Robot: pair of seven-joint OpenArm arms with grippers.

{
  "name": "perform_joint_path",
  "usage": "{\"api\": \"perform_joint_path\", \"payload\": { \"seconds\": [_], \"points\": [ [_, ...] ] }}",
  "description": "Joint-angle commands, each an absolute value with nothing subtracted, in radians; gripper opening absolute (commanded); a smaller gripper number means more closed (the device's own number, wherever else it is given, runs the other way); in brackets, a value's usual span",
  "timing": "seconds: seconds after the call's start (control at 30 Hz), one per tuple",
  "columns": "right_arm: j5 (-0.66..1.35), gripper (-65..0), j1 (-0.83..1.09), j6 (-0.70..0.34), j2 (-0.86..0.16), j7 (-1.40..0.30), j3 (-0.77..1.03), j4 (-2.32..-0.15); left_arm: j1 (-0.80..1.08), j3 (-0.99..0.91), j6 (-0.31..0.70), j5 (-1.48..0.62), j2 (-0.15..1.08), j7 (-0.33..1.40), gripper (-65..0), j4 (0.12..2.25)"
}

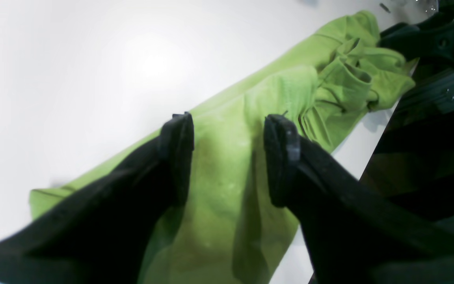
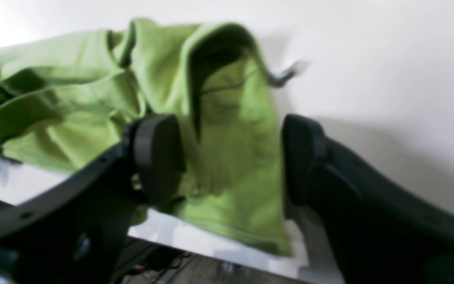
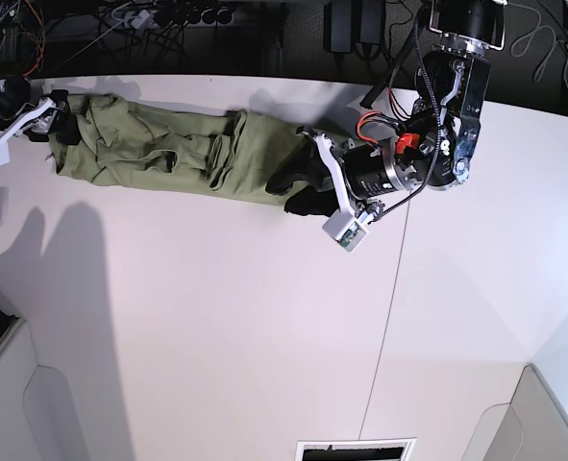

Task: Layout the t-shirt on the table in an organized manner, then fold the t-shirt properly
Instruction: 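Fold the strip end with the left gripper toward the right gripper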

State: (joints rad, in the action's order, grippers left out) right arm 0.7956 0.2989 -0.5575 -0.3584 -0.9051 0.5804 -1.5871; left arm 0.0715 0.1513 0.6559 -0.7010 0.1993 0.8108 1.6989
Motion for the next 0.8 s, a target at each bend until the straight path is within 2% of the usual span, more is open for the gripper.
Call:
{"api": "perform_joint_path", "payload": {
  "seconds": [0.0, 0.43, 0.5, 0.63, 0.77],
  "points": [
    [0.817, -24.3, 0.294, -0.566, -0.366, -0.898, 0.580, -1.601, 0.059, 0.149, 0.662, -0.725, 0.200, 0.789, -33.5, 1.713],
    [0.811, -25.7, 0.294, -0.565, -0.359, -0.890, 0.429, -1.601, 0.058, 0.149, 0.662, -0.736, 0.200, 0.789, -33.5, 1.713],
    [0.811, -35.6, 0.293, -0.565, -0.360, -0.885, 0.430, -1.601, 0.055, 0.149, 0.663, -0.768, 0.200, 0.789, -33.5, 1.714],
    [0.811, -65.0, 0.291, -0.565, -0.360, -0.855, 0.430, -1.601, 0.035, 0.149, 0.683, -0.802, 0.200, 0.789, -33.5, 1.716],
    [0.782, -65.0, 0.288, -0.565, -0.362, -0.836, 0.430, -1.602, 0.004, 0.149, 0.685, -0.808, 0.200, 0.790, -33.5, 1.716]
  ]
}}
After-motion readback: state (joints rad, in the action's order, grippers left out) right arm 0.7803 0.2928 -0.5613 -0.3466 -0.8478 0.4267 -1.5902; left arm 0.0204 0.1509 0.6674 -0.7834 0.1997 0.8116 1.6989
